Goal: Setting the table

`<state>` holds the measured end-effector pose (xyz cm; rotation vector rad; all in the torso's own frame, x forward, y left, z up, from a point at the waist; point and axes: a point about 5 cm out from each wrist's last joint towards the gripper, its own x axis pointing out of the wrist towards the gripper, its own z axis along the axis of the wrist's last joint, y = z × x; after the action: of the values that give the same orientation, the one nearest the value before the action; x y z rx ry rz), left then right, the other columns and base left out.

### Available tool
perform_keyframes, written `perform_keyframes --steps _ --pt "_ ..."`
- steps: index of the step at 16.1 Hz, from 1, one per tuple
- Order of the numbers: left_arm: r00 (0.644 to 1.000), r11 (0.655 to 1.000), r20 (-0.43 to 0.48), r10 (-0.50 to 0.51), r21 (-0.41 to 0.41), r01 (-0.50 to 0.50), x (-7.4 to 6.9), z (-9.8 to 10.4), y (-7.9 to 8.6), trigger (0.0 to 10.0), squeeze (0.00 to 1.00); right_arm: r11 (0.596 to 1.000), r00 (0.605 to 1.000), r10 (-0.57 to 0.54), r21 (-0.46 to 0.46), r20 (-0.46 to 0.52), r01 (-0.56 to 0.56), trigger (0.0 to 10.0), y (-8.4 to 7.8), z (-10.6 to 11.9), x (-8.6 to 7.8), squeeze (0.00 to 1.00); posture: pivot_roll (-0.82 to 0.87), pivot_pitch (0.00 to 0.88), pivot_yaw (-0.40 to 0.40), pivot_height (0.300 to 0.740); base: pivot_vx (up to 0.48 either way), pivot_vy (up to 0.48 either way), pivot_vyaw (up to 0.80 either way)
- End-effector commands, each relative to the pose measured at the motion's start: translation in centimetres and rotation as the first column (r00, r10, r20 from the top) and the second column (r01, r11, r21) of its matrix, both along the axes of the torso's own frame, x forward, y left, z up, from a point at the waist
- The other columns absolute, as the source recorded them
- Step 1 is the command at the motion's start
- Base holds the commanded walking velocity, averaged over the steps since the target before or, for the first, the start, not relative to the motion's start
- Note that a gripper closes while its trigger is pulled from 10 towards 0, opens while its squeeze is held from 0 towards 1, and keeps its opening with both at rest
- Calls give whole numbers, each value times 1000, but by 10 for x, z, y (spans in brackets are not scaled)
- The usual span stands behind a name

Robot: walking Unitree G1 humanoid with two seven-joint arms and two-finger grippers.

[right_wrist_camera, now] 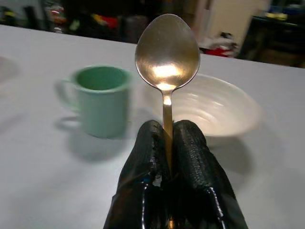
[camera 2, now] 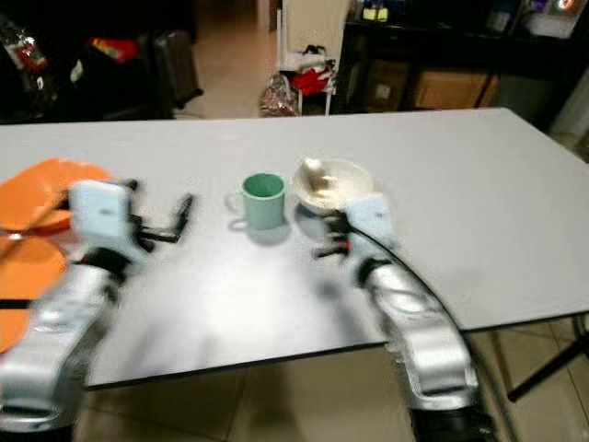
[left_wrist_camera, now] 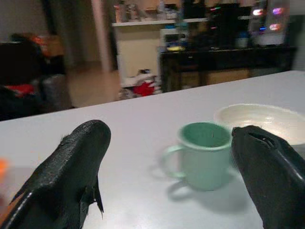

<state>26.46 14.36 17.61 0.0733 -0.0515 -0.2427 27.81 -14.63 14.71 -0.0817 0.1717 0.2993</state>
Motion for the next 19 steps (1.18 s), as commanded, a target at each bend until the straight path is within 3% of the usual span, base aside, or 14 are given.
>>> perform_keyframes --steps 1,8,17,19 --pt "999 999 9 31 16 -31 1 3 10 10000 0 1000 1000 13 15 27 -13 10000 5 6 1 0 -52 0 0 740 292 0 0" --pt "999 999 13 35 20 -35 3 2 9 10000 0 999 1000 4 37 24 -5 10000 6 3 -3 0 -57 0 16 740 84 0 0" --pt "1000 999 9 19 27 -19 4 2 10 10000 0 999 1000 0 54 13 -1 10000 8 1 -2 0 -52 0 24 740 0 411 -183" --pt "1000 997 5 24 75 -25 4 2 11 10000 0 999 1000 -2 52 15 1 10000 8 1 -2 0 -52 0 25 740 0 -165 0"
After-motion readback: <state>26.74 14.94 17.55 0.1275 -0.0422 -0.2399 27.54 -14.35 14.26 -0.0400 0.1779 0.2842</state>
